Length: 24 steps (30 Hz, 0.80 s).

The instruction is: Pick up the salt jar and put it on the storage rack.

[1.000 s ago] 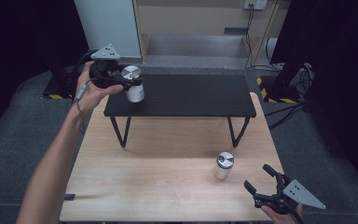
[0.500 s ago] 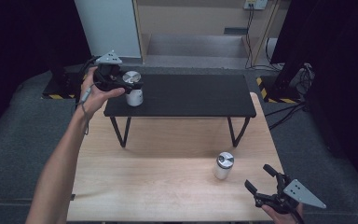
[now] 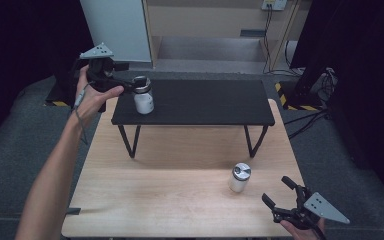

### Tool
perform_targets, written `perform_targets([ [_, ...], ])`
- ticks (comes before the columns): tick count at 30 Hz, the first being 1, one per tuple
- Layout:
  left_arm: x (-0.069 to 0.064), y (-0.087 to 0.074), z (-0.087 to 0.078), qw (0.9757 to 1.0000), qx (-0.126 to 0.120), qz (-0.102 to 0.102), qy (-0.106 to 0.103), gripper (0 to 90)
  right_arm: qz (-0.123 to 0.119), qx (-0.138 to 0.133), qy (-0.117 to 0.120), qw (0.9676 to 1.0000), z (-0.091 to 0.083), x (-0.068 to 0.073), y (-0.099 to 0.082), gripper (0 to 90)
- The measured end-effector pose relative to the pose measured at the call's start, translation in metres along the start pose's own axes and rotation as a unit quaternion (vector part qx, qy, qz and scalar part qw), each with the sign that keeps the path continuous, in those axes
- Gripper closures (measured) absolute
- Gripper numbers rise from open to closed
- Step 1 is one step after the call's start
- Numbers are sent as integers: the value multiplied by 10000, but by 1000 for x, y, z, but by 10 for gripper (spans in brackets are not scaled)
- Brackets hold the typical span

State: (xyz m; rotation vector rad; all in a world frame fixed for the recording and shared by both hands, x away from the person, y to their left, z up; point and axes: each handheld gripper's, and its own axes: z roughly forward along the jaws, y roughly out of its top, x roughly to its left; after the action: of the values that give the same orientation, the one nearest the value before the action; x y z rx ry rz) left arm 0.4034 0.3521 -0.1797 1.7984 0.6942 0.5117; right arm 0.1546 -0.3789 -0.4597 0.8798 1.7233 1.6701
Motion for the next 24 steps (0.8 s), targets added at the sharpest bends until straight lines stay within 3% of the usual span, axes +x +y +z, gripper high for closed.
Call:
perform_targets([
  [3, -3, 1, -7, 9998, -149, -37, -80, 50, -2, -2, 13, 10000, 0, 0, 0, 78],
  [7, -7, 2, -13, 9996, -213, 14, -195, 46, -15, -11, 31, 10000, 0, 1, 1, 78],
  [9, -14, 1, -17, 9993, -219, 140, -251, 43, -15, -9, 41, 10000, 1, 1, 0, 78],
  [14, -24, -4, -23, 9986, -336, 166, -375, 42, -41, 12, 97, 9999, 2, 1, 1, 78],
  [16, -30, -13, -27, 9974, -437, 211, -537, 44, -45, -5, 111, 9999, 2, 2, 1, 79],
  [24, -49, -36, -34, 9954, -476, 411, -722, 44, -65, 34, 117, 9999, 3, 3, 2, 78],
])
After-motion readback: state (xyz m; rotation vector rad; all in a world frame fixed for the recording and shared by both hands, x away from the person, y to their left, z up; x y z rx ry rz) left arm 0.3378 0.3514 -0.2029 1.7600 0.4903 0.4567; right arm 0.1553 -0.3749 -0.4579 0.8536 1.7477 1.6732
